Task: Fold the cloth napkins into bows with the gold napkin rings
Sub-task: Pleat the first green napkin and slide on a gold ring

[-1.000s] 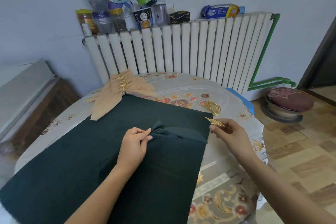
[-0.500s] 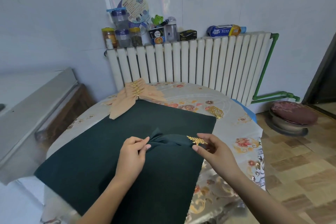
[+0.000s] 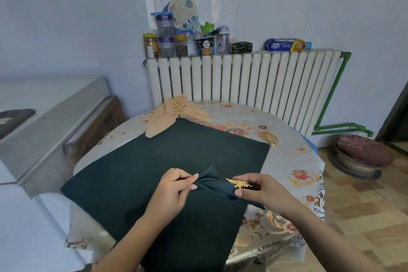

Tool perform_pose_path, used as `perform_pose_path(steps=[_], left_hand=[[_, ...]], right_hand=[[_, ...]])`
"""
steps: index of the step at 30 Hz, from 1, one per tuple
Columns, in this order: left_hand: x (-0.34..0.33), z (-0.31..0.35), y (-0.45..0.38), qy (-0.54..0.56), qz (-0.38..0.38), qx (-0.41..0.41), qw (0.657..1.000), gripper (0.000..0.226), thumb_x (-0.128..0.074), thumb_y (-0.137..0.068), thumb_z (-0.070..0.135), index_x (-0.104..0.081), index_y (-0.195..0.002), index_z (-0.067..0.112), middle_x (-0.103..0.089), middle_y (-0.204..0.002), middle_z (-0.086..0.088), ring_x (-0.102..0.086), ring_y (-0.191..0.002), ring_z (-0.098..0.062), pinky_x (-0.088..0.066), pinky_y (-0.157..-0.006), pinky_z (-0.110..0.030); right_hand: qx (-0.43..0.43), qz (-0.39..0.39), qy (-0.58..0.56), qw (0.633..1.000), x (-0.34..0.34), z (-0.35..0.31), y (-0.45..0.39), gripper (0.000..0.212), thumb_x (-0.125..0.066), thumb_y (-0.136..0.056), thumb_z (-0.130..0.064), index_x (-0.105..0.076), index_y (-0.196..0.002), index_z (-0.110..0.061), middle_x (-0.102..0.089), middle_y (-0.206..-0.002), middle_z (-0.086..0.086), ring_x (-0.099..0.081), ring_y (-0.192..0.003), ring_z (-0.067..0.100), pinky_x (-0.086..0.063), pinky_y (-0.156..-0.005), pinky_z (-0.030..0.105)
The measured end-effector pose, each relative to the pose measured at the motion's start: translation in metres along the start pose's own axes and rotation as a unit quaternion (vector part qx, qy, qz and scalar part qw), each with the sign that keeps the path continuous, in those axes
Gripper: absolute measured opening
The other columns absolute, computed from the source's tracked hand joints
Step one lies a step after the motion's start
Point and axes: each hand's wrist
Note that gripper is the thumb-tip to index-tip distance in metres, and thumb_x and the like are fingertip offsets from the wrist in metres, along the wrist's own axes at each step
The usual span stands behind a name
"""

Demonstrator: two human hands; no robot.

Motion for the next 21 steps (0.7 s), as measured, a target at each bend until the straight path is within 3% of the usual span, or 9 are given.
perform_pose_path(steps=[5,8,12,16,21], left_hand=[[-0.007,0.005,0.000,-0.005,-0.007,0.008,1.000,0.031,-0.070,-0.080,0.004,-0.071,-0.106,0.021,-0.060,-0.084,0.012,-0.051,-0.084,-0.001,-0.040,-0.081,-0.012],[-0.012,0.005,0.001,-0.019,-0.017,0.018,1.000,0.026,-0.069,-0.081,0.009,-0.072,-0.104,0.020,-0.059,-0.083,0.011,-0.051,-0.083,-0.004,-0.038,-0.081,-0.010],[-0.018,0.010,-0.002,-0.034,-0.039,0.031,0.998,0.022,-0.067,-0.081,0.016,-0.074,-0.102,0.017,-0.061,-0.082,0.008,-0.054,-0.081,-0.010,-0.041,-0.077,-0.015],[-0.016,0.015,-0.010,-0.009,-0.070,0.065,0.995,0.023,-0.071,-0.081,0.011,-0.073,-0.104,0.014,-0.063,-0.088,0.006,-0.052,-0.086,-0.006,-0.033,-0.080,-0.002],[-0.011,0.005,-0.017,0.018,-0.169,0.146,0.975,0.032,-0.069,-0.084,0.014,-0.068,-0.116,0.020,-0.055,-0.093,0.019,-0.049,-0.095,0.001,-0.030,-0.082,0.002]], right_hand=[[0.017,0.005,0.043,0.999,-0.016,-0.008,0.001,0.031,-0.075,-0.077,-0.033,-0.068,-0.107,-0.033,-0.069,-0.099,-0.015,-0.062,-0.092,0.004,-0.049,-0.084,0.023],[0.005,0.040,0.152,0.988,-0.027,-0.019,0.000,0.052,-0.073,-0.078,-0.037,-0.056,-0.127,-0.030,-0.062,-0.121,-0.014,-0.058,-0.109,0.007,-0.047,-0.090,0.019],[-0.014,0.048,0.301,0.952,-0.039,-0.029,-0.010,0.067,-0.067,-0.084,-0.041,-0.038,-0.143,-0.025,-0.051,-0.139,-0.006,-0.050,-0.125,0.014,-0.042,-0.102,0.029],[-0.059,0.040,0.221,0.973,-0.044,-0.022,-0.024,0.073,-0.066,-0.086,-0.034,-0.030,-0.147,-0.019,-0.049,-0.140,-0.002,-0.047,-0.127,0.016,-0.037,-0.104,0.027],[-0.115,-0.065,0.120,0.984,-0.036,-0.012,-0.035,0.065,-0.066,-0.086,-0.033,-0.036,-0.143,-0.020,-0.049,-0.138,-0.002,-0.048,-0.123,0.016,-0.035,-0.103,0.029]])
Point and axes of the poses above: each hand's wrist, its own y-axis away from the middle knuckle, its own x-axis out of the back of the hand, z = x × y
